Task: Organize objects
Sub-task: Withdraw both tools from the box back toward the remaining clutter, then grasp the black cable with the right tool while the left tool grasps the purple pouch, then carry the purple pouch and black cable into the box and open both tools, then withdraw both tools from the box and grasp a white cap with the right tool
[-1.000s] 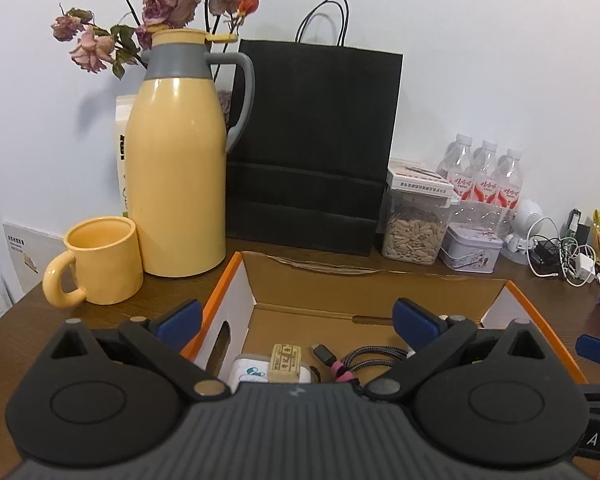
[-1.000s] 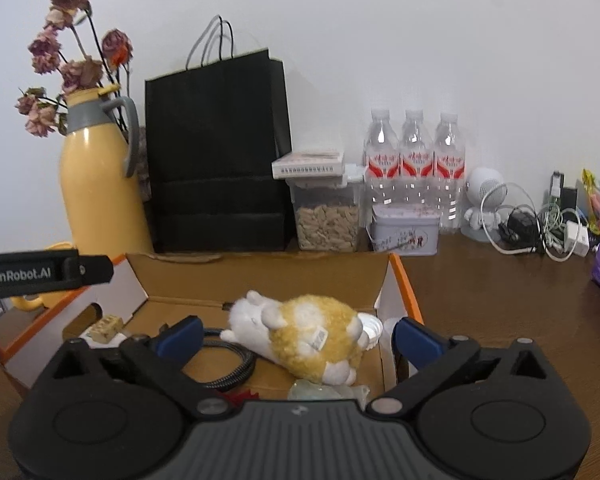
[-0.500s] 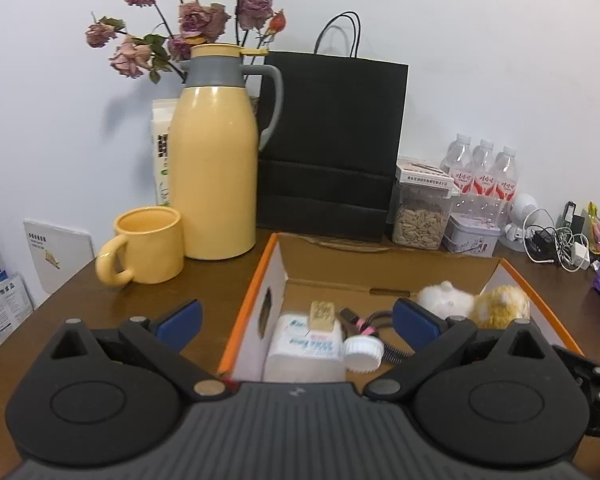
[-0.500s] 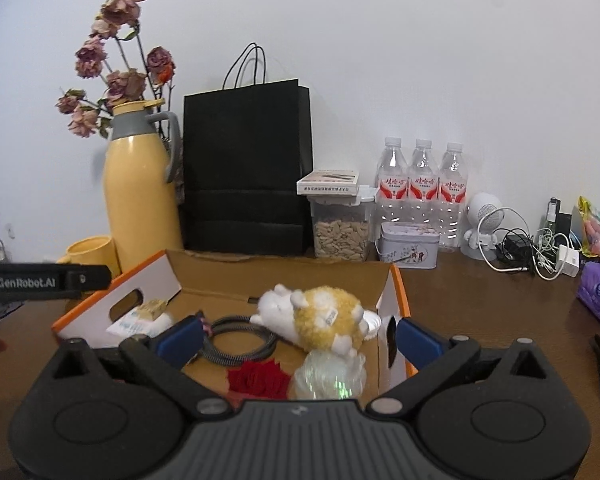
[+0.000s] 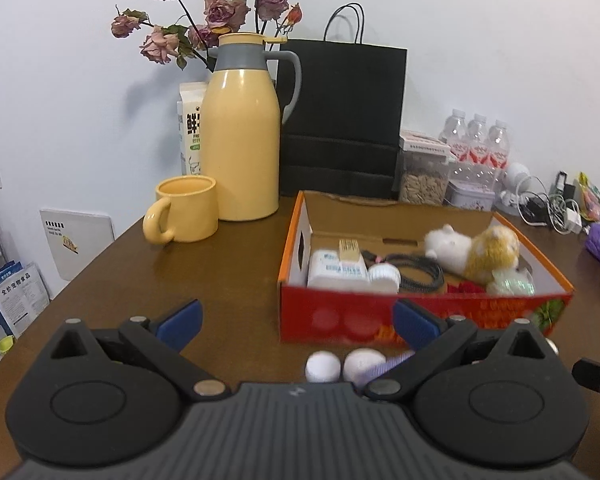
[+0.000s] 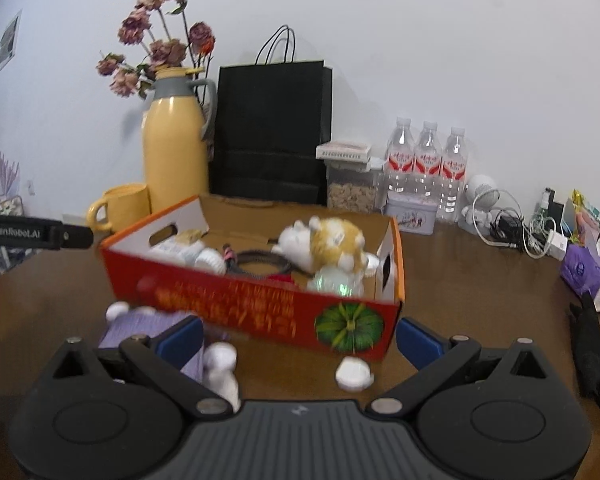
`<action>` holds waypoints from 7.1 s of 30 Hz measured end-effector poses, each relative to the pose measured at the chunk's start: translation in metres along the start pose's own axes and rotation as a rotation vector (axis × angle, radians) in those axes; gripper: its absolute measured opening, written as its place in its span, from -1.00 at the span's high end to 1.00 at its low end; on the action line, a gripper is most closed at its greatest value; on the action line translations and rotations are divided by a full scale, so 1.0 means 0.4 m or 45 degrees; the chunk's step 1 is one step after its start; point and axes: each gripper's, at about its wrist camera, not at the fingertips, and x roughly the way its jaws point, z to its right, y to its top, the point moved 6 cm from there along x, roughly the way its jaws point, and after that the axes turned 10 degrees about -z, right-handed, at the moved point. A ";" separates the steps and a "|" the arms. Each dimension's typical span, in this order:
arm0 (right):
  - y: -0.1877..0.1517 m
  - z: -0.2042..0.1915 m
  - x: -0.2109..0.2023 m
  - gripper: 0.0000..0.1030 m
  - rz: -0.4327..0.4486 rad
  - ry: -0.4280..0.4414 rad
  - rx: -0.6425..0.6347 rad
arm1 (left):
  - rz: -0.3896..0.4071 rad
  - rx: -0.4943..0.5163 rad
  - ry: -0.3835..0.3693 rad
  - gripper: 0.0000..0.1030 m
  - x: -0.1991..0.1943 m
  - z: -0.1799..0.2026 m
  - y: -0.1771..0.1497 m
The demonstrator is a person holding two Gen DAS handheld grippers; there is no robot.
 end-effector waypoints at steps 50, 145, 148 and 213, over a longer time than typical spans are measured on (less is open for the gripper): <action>-0.213 -0.124 -0.026 -0.04 -0.165 0.180 -0.035 | -0.139 -0.073 -0.052 -1.00 -0.080 -0.105 -0.211; 0.178 -0.033 0.170 -0.03 0.189 0.075 -0.002 | 0.145 0.109 -0.412 0.95 0.075 0.250 0.176; 0.205 -0.037 0.230 -0.03 0.160 0.043 0.025 | 0.141 0.074 -0.414 0.95 0.132 0.240 0.200; 0.039 0.040 0.143 -1.00 0.005 -0.069 -0.042 | 0.087 -0.002 -0.034 -1.00 0.131 0.015 0.073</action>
